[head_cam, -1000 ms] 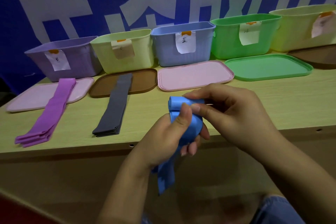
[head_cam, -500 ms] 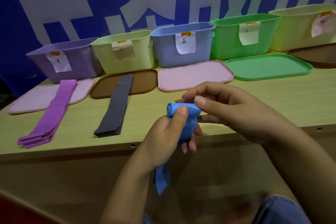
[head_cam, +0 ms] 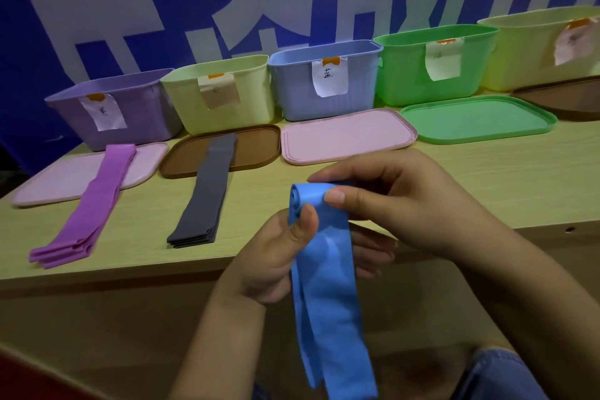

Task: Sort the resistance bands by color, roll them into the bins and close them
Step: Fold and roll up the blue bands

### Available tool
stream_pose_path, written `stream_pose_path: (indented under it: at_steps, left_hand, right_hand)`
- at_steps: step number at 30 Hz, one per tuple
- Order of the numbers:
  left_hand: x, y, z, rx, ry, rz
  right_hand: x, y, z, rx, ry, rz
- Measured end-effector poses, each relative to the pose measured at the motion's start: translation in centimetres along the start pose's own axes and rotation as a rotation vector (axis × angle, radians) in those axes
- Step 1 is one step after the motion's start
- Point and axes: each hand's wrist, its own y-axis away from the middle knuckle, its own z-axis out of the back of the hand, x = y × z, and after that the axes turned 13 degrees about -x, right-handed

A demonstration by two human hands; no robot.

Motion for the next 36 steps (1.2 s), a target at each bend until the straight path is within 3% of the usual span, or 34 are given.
stream_pose_path:
  at_steps: [5,10,16,27,32,36]
  left_hand:
    - [1.3,-0.8,1.1,-0.062,-0.024,0.047]
    - [1.1,-1.4,-0.8,0.008,-0.047,-0.015]
    - [1.0,-2.0,-1.4,-0.114,-0.158,-0.069]
    - [0.8,-1.7,-1.8,0.043,-0.069,-0.080]
    - [1.0,-1.0,-2.0,-0.112,-0.140,-0.225]
    - [1.5,-0.9,-2.0,-0.236,-0.253,-0.238]
  right_hand:
    - [0.6,-0.1,0.4,-0.058,0.032,0.076]
    - [0.5,0.0,-0.4,-0.157,0.062,0.142]
    - [0.5,-0.4,0.1,-0.183,0.077,0.145]
    - [-0.1,-0.6,0.4,-0.162,-0.002,0.131]
    - [-0.4,0.3,-0.2,-0.159,-0.039,0.166]
    - [-1.3,0.8,-0.7,-0.189,0.019,0.197]
